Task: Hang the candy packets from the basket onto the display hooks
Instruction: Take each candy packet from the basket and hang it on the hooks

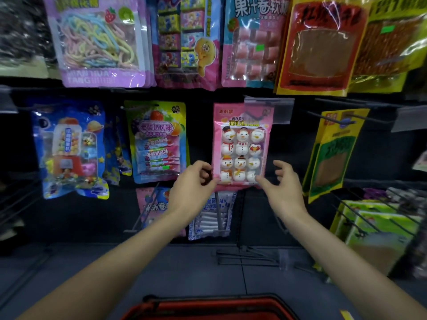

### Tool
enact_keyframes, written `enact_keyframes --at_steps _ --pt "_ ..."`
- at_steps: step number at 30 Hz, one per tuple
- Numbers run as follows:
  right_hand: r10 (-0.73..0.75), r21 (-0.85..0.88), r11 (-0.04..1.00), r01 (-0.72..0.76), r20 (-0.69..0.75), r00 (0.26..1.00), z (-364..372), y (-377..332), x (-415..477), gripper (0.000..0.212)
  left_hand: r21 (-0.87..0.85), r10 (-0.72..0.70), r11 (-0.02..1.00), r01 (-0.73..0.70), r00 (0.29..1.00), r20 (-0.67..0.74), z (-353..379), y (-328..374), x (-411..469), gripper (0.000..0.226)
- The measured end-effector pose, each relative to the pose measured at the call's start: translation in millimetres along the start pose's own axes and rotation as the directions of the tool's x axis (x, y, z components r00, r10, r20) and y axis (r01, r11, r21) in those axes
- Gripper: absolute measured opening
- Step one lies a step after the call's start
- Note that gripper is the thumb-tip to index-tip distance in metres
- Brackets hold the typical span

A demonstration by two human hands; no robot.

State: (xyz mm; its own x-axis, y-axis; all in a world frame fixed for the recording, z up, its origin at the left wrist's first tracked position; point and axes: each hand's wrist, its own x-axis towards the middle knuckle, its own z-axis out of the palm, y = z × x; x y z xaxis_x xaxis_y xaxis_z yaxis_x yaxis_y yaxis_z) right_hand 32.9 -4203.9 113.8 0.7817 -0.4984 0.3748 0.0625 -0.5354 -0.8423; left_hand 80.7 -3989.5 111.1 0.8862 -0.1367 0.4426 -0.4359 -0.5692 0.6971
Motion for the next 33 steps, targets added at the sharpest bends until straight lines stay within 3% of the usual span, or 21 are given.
enact_keyframes --at_steps 4,10,15,20,25,29,31,33 --pt "-0.053 0.016 0.999 0.052 0.102 0.993 -12.3 2.3 -49.5 0.062 0.166 0.129 0.976 -0.144 0.987 0.1 -15.1 -2.3 -54.4 0.042" --pt "-0.123 -0.048 0.988 0.147 0.336 0.934 -31.6 2.3 -123.5 0.069 0.339 0.211 0.9 -0.275 0.954 0.214 -39.9 -16.6 -123.6 0.04" --pt "-0.119 -0.111 0.96 0.258 0.672 0.731 -33.0 26.0 -181.5 0.057 0.381 0.194 0.865 -0.325 0.919 0.344 -49.0 -59.7 -194.8 0.046" --pt "-0.019 -0.175 0.94 0.293 0.829 0.559 -6.4 68.4 -227.3 0.057 0.441 0.113 0.836 -0.327 0.889 0.444 -49.6 -112.3 -237.2 0.052" --pt "0.189 -0.328 0.902 0.282 0.884 0.427 41.8 110.0 -262.1 0.064 0.497 0.077 0.793 -0.352 0.867 0.492 -48.0 -149.8 -259.3 0.055" --pt "0.468 -0.525 0.847 0.087 0.813 0.346 97.6 145.1 -287.8 0.053 0.574 -0.015 0.726 -0.378 0.826 0.563 -50.2 -180.3 -277.4 0.054" --pt "0.57 -0.608 0.794 0.002 0.746 0.344 125.3 164.2 -303.2 0.036 0.593 -0.031 0.703 -0.392 0.817 0.576 -51.6 -191.0 -285.8 0.055" --pt "0.621 -0.66 0.75 -0.03 0.688 0.376 150.2 180.9 -320.6 0.032 0.592 -0.041 0.694 -0.41 0.798 0.601 -53.6 -199.8 -290.1 0.057"
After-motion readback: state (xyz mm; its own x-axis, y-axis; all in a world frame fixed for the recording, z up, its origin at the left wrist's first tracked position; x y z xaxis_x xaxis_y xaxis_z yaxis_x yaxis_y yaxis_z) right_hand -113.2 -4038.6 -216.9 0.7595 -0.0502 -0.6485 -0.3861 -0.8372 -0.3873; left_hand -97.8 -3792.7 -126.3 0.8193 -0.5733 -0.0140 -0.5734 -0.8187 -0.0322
